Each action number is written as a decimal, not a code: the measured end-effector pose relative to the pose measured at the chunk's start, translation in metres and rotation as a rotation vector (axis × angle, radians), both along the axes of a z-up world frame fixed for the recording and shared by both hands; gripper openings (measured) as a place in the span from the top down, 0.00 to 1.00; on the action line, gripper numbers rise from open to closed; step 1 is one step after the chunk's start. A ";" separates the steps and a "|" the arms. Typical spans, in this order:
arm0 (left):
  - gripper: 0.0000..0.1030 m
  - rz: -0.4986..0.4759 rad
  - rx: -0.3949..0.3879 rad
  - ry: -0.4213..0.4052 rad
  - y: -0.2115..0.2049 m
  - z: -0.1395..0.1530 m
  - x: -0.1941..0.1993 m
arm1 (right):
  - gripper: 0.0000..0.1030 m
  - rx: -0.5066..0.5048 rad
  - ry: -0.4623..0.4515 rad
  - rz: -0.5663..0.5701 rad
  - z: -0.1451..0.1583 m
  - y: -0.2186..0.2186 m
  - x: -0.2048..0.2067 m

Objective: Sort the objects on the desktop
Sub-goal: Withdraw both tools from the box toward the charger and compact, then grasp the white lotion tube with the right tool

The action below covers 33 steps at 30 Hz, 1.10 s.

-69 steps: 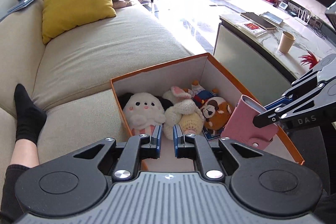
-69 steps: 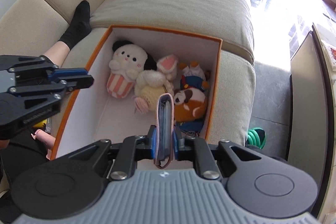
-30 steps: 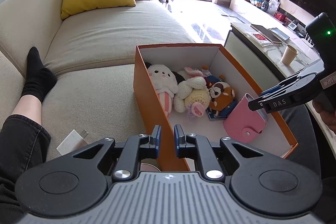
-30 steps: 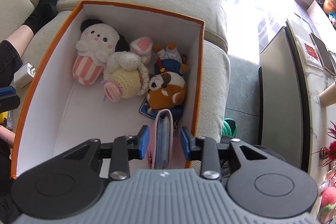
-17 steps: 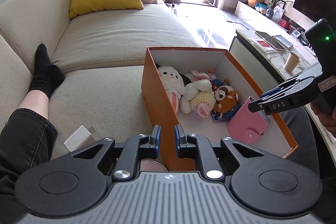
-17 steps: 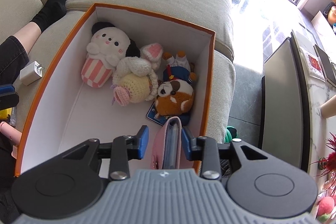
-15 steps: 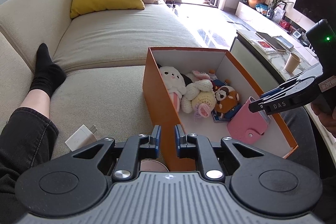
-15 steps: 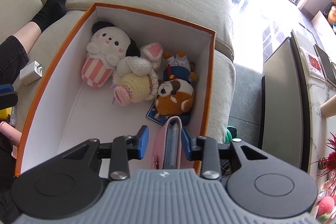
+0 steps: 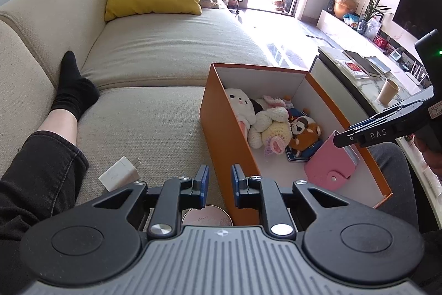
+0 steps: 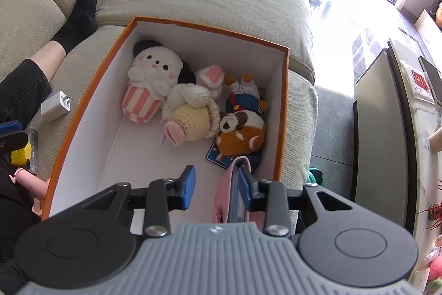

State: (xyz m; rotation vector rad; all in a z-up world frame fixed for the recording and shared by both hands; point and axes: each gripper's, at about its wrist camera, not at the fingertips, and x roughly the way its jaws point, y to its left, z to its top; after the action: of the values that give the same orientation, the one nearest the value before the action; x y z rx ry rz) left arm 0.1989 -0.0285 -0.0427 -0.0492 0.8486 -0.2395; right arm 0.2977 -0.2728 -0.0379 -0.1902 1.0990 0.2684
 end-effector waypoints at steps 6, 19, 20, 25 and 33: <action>0.82 -0.004 0.022 0.004 0.014 0.006 -0.007 | 0.65 0.131 -0.040 0.110 0.018 0.021 -0.014; 0.82 0.001 0.207 0.094 0.055 -0.005 -0.022 | 0.74 0.143 0.030 0.529 0.002 0.139 -0.025; 0.82 -0.009 0.206 0.100 0.056 -0.007 -0.024 | 0.74 0.118 0.048 0.557 -0.003 0.149 -0.024; 0.81 -0.121 0.213 0.130 0.048 -0.024 -0.038 | 0.74 0.032 0.116 0.723 -0.021 0.181 -0.032; 0.80 -0.252 0.172 0.230 0.032 -0.058 -0.054 | 0.64 -0.143 0.266 0.956 -0.055 0.210 -0.045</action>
State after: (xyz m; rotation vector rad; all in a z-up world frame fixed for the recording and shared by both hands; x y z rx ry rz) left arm 0.1451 0.0038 -0.1005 0.1954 1.1024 -0.4018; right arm 0.2530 -0.0626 -0.0934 -0.8290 1.2271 1.0917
